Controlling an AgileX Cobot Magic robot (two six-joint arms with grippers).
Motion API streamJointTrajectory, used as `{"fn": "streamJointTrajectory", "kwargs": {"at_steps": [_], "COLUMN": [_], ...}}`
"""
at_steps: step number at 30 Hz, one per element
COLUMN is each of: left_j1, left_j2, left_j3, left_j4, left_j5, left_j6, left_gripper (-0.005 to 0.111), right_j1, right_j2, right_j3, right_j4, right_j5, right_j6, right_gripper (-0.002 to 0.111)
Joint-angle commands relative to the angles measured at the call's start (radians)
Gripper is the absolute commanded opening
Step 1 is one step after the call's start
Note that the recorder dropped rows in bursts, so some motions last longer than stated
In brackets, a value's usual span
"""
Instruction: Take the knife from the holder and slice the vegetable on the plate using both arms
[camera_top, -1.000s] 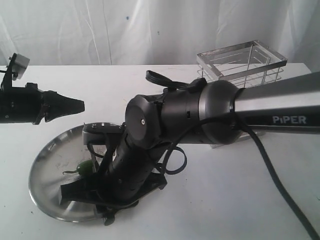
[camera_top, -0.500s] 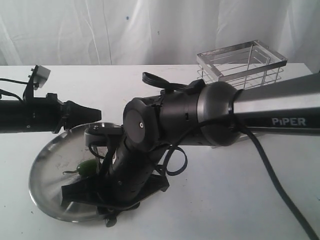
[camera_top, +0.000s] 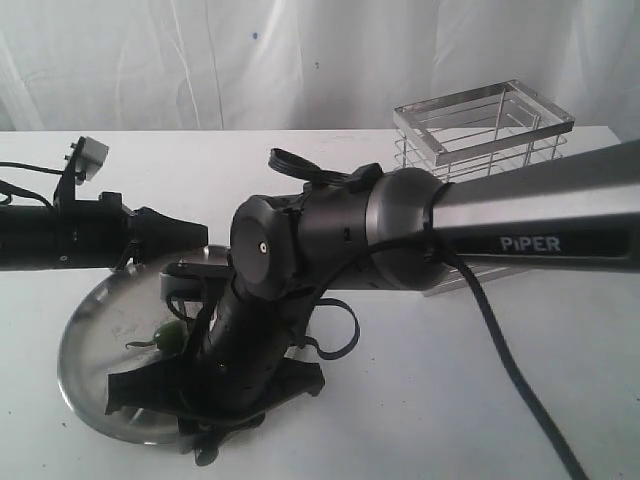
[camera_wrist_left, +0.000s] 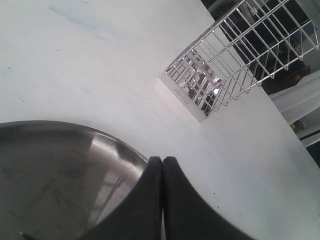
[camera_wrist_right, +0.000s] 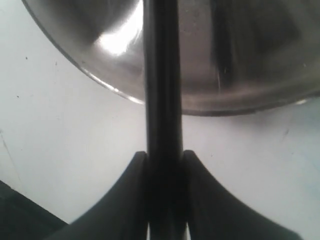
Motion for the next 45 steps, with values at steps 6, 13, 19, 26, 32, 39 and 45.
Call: {"fn": "streamJointTrajectory", "kwargs": {"at_steps": [6,13,19,26,32,39,45], "left_j1": [-0.004,-0.004,-0.004,-0.004,-0.004,-0.004,-0.004], "left_j2": [0.045,0.111,0.146,0.162,0.166,0.166,0.166], "left_j3": [0.005,0.005,0.005,0.005,0.005,0.005,0.005], "left_j4": [0.002,-0.013,-0.021,-0.021,0.019,0.110,0.170], "left_j5": [0.005,0.037,0.045,0.026,-0.046,-0.144,-0.231], "left_j6": [0.007,0.007,0.010,0.010,-0.026,-0.103,-0.152], "left_gripper": [0.000,0.000,0.000,0.000,0.000,0.000,0.000], "right_j1": [0.004,0.004,0.004,0.004,0.004,0.004,0.004], "right_j2": [0.033,0.035,0.035,0.035,0.035,0.035,0.035], "right_j3": [-0.006,-0.006,-0.006,-0.006,-0.006,-0.006,-0.006], "right_j4": [-0.017,-0.026,-0.026,-0.028,-0.028,-0.028,-0.028], "right_j5": [0.013,0.013,0.013,0.011,0.013,0.013,0.011], "right_j6": [-0.001,-0.001,-0.001,-0.003,-0.005,-0.007,-0.009], "right_gripper": [0.000,0.000,0.000,0.000,0.000,0.000,0.000]}}
